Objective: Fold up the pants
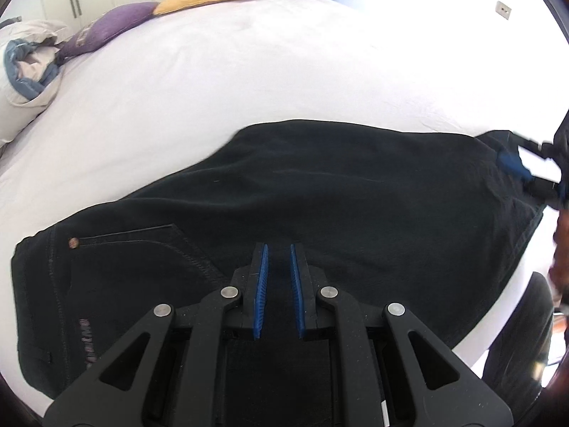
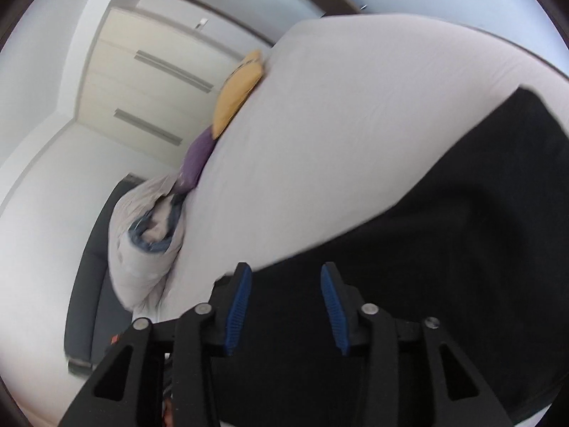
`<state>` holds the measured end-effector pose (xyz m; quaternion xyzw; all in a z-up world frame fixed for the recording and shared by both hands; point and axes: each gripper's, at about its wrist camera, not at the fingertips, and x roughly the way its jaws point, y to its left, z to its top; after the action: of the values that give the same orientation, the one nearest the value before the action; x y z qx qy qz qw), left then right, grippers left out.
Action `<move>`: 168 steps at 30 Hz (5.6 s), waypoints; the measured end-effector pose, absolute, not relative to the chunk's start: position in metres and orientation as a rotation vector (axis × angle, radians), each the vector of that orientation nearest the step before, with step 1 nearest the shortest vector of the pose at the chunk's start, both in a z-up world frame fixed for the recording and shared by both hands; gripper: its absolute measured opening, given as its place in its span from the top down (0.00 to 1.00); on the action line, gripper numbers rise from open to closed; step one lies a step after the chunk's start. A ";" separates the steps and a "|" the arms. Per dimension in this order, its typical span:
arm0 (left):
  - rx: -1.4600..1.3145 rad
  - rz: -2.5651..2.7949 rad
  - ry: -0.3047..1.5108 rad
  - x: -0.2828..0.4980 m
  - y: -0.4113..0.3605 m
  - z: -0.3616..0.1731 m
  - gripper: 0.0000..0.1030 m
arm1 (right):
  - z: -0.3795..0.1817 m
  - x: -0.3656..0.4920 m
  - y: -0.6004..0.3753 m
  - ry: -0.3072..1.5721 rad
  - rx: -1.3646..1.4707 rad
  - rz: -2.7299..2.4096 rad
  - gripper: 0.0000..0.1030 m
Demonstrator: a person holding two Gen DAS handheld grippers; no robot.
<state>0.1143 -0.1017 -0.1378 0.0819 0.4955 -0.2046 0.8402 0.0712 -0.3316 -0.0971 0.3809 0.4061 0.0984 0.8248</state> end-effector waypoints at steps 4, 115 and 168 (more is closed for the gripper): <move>0.229 -0.438 1.088 0.111 -0.115 -0.156 0.88 | -0.144 0.036 -0.366 0.932 0.938 0.058 0.74; -0.543 -0.665 1.400 0.186 0.013 -0.154 0.72 | -0.064 0.014 -0.151 0.796 0.074 0.072 0.88; -0.039 -0.610 1.139 0.180 0.104 -0.069 0.46 | -0.076 0.070 -0.213 0.918 0.716 0.610 0.35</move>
<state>0.1801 0.1045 -0.0694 -0.0180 0.5305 -0.2841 0.7985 0.0698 -0.2128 -0.0763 0.3329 0.4268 0.2835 0.7916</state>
